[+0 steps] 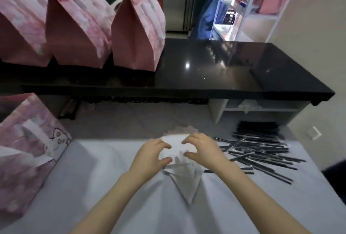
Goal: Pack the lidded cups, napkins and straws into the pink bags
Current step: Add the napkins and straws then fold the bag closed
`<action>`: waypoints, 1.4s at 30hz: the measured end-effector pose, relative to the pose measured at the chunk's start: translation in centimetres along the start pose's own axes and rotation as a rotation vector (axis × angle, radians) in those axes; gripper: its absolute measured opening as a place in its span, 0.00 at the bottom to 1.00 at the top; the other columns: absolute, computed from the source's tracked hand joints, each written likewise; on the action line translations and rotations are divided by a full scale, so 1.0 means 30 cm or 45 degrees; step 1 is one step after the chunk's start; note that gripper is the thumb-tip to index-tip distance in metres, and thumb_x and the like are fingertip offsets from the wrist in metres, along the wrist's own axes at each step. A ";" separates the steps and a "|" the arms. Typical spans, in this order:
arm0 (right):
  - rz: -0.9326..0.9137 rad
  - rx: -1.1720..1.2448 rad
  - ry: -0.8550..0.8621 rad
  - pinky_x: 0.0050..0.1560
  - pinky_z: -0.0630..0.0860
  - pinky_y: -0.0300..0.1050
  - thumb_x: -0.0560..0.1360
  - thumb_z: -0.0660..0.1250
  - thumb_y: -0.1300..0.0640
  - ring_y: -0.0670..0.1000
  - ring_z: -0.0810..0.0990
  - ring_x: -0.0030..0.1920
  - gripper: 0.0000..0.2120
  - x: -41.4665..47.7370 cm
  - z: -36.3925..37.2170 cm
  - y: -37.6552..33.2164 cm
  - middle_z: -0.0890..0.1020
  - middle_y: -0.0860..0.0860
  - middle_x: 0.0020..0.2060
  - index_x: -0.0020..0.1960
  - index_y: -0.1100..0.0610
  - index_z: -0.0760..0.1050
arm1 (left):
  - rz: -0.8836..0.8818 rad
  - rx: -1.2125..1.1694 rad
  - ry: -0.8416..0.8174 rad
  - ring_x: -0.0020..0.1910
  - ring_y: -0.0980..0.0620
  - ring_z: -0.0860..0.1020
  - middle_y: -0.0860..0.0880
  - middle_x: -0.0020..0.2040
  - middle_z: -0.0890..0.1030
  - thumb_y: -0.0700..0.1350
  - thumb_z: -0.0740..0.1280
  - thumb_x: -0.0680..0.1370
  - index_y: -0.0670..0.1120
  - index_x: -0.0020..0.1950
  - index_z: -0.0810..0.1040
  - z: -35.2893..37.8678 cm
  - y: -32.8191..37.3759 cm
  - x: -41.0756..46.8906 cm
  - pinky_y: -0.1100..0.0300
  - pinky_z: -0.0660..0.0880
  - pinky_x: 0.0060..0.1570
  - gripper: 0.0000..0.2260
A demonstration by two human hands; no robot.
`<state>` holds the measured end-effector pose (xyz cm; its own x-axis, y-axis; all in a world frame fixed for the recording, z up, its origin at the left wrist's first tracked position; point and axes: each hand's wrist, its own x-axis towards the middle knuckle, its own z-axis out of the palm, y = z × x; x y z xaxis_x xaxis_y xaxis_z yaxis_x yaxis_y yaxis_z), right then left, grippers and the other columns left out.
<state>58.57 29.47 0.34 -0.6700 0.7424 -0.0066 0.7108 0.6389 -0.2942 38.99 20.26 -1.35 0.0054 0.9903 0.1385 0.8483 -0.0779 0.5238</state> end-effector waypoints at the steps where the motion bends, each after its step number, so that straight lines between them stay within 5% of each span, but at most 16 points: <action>1: -0.005 0.005 -0.059 0.63 0.66 0.43 0.72 0.71 0.46 0.50 0.72 0.63 0.21 -0.006 0.023 0.014 0.76 0.46 0.62 0.63 0.49 0.75 | 0.005 0.042 -0.082 0.60 0.52 0.73 0.54 0.59 0.78 0.51 0.73 0.73 0.49 0.61 0.79 0.038 -0.003 0.015 0.61 0.68 0.60 0.18; 6: -0.033 -0.016 -0.088 0.66 0.60 0.45 0.68 0.71 0.46 0.51 0.67 0.67 0.27 -0.011 0.131 0.033 0.72 0.47 0.66 0.65 0.49 0.73 | 0.003 0.181 -0.236 0.62 0.50 0.72 0.53 0.63 0.76 0.46 0.71 0.71 0.48 0.64 0.77 0.130 -0.034 0.042 0.57 0.72 0.57 0.21; 12: -0.073 0.021 0.036 0.65 0.63 0.45 0.72 0.68 0.50 0.52 0.72 0.63 0.17 0.012 0.172 0.039 0.77 0.48 0.60 0.60 0.51 0.78 | 0.002 0.054 -0.157 0.59 0.48 0.77 0.49 0.60 0.81 0.38 0.68 0.73 0.44 0.60 0.81 0.117 -0.063 0.059 0.59 0.71 0.60 0.15; 16: -0.096 0.122 0.304 0.53 0.74 0.48 0.70 0.71 0.60 0.57 0.81 0.49 0.07 0.022 0.149 0.034 0.83 0.51 0.46 0.48 0.56 0.83 | -0.026 -0.012 -0.029 0.55 0.50 0.78 0.52 0.55 0.83 0.40 0.66 0.78 0.47 0.56 0.83 0.077 -0.057 0.064 0.57 0.73 0.55 0.10; 20: -0.132 0.206 0.250 0.58 0.71 0.47 0.71 0.72 0.48 0.51 0.77 0.54 0.18 0.040 0.095 0.001 0.82 0.48 0.52 0.59 0.52 0.79 | -0.061 -0.053 0.165 0.48 0.51 0.78 0.54 0.48 0.83 0.42 0.66 0.79 0.48 0.54 0.82 0.011 -0.024 0.062 0.56 0.74 0.47 0.07; 22: -0.174 0.232 0.277 0.54 0.72 0.48 0.70 0.73 0.51 0.53 0.78 0.52 0.16 0.062 0.056 -0.038 0.82 0.48 0.49 0.56 0.54 0.79 | -0.055 -0.063 0.252 0.44 0.51 0.77 0.55 0.42 0.79 0.43 0.67 0.79 0.48 0.52 0.81 -0.038 -0.014 0.053 0.56 0.74 0.42 0.04; 26: -0.243 0.291 0.370 0.39 0.75 0.50 0.70 0.73 0.61 0.55 0.80 0.40 0.03 0.133 -0.024 -0.158 0.82 0.51 0.38 0.44 0.58 0.81 | -0.060 -0.055 0.372 0.39 0.55 0.75 0.52 0.39 0.77 0.46 0.68 0.78 0.48 0.49 0.80 -0.159 -0.037 0.002 0.55 0.74 0.39 0.03; 37: -0.695 0.394 0.168 0.45 0.76 0.41 0.70 0.72 0.47 0.42 0.78 0.45 0.13 0.282 -0.140 -0.746 0.82 0.39 0.44 0.54 0.44 0.78 | -0.184 -0.010 0.830 0.38 0.57 0.75 0.54 0.36 0.79 0.52 0.70 0.74 0.48 0.42 0.81 -0.608 -0.233 -0.310 0.56 0.72 0.38 0.08; 42: -0.850 0.437 0.229 0.38 0.75 0.52 0.73 0.71 0.54 0.48 0.79 0.37 0.05 0.351 -0.164 -1.011 0.82 0.47 0.36 0.46 0.55 0.81 | -0.139 0.067 0.982 0.38 0.57 0.76 0.54 0.38 0.80 0.56 0.68 0.75 0.48 0.42 0.82 -0.798 -0.329 -0.455 0.59 0.73 0.40 0.13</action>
<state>31.01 18.90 13.89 -0.8675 0.2613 0.4232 0.0418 0.8862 -0.4615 17.86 4.77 11.70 -0.4332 0.6309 0.6437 0.8467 0.0402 0.5305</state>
